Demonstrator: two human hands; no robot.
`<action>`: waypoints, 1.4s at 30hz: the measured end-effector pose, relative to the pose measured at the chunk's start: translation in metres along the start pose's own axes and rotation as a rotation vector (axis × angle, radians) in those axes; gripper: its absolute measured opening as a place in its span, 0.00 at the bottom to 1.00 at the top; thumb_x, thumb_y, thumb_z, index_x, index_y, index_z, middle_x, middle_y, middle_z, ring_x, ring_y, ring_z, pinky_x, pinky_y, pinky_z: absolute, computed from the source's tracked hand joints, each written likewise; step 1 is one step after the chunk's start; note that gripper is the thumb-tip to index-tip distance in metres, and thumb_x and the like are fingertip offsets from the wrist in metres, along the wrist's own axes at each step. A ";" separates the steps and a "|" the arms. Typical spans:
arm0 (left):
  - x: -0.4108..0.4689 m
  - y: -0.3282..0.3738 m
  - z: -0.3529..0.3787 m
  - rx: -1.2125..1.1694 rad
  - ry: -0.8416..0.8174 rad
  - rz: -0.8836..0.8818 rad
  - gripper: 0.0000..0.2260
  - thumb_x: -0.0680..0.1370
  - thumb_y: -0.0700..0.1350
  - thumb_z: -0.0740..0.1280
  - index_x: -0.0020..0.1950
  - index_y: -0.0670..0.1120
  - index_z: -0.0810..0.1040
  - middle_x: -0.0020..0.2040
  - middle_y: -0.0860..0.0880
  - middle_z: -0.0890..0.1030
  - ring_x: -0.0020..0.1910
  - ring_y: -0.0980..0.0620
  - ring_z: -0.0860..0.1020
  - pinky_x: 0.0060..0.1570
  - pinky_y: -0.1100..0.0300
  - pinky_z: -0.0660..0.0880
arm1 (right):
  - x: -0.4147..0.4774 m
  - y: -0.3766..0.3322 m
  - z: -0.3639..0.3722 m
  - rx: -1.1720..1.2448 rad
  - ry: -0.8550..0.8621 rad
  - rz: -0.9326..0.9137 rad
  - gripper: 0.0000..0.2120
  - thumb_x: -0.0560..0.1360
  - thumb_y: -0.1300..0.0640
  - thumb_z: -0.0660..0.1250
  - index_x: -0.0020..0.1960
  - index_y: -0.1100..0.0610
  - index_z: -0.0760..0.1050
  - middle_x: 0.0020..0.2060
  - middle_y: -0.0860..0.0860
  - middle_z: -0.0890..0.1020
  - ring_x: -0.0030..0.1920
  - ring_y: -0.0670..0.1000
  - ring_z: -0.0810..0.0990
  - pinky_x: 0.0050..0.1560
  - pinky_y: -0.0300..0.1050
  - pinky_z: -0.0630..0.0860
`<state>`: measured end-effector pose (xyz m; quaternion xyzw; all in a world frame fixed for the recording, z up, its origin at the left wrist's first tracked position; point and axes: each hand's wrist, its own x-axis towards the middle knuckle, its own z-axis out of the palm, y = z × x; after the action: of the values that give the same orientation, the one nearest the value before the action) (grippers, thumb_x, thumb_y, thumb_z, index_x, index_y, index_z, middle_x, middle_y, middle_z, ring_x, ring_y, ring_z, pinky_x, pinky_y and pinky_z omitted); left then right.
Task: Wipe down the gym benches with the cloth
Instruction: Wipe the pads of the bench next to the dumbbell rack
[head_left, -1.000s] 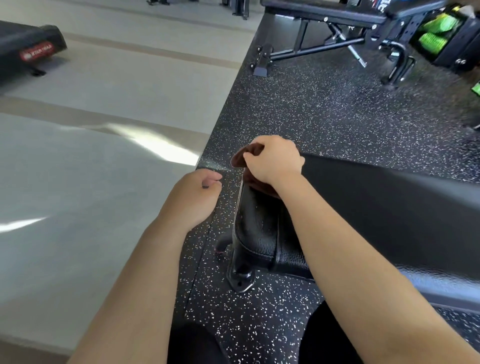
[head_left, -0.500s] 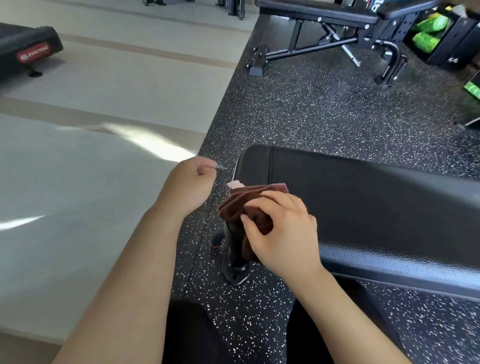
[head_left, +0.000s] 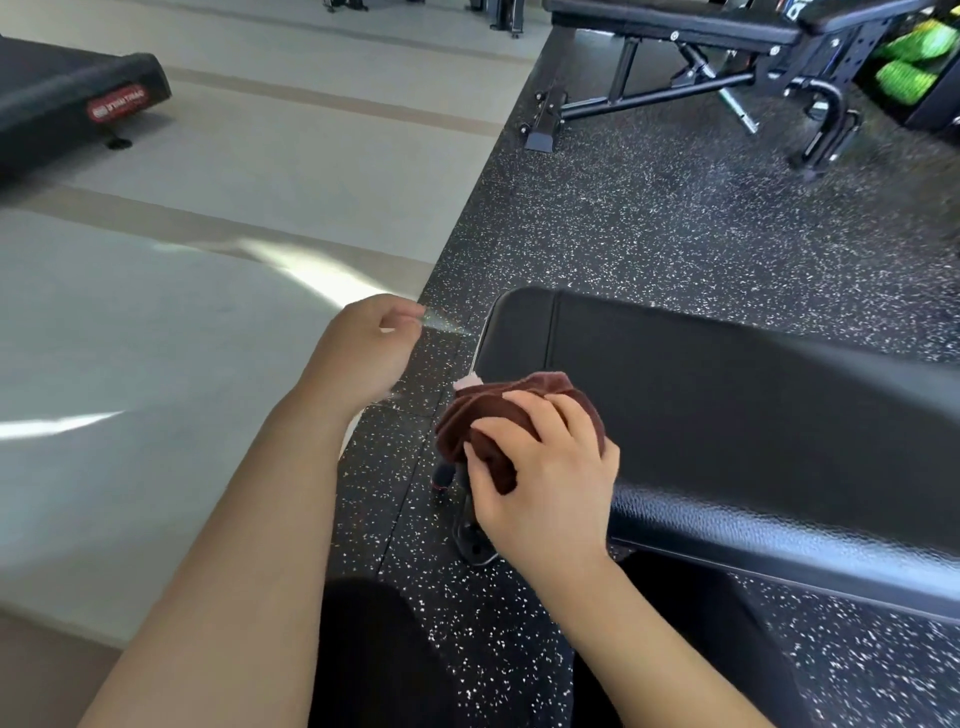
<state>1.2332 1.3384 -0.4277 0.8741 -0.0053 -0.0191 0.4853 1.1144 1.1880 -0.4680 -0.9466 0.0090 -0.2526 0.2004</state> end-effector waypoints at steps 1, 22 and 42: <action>0.001 0.000 -0.001 -0.005 0.001 -0.005 0.09 0.78 0.46 0.60 0.53 0.56 0.77 0.52 0.52 0.79 0.50 0.55 0.77 0.40 0.64 0.68 | 0.005 -0.005 0.003 -0.012 -0.017 0.016 0.07 0.68 0.47 0.68 0.45 0.43 0.80 0.53 0.42 0.80 0.58 0.53 0.75 0.48 0.53 0.68; -0.009 0.024 0.075 0.272 -0.044 0.242 0.13 0.78 0.47 0.61 0.62 0.51 0.73 0.63 0.51 0.73 0.61 0.53 0.71 0.56 0.64 0.62 | 0.116 0.083 -0.015 0.089 -0.151 0.399 0.10 0.72 0.44 0.66 0.52 0.43 0.78 0.54 0.46 0.79 0.59 0.57 0.74 0.57 0.60 0.73; 0.021 0.095 0.024 0.399 -0.451 0.009 0.12 0.79 0.48 0.59 0.62 0.52 0.73 0.62 0.54 0.74 0.60 0.55 0.73 0.55 0.63 0.67 | 0.102 0.059 -0.053 0.081 -0.523 0.617 0.09 0.70 0.48 0.71 0.50 0.42 0.78 0.62 0.42 0.74 0.66 0.52 0.66 0.55 0.56 0.70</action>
<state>1.2541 1.2674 -0.3599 0.9259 -0.1204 -0.2093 0.2905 1.1831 1.1021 -0.4006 -0.9230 0.2313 0.0688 0.2997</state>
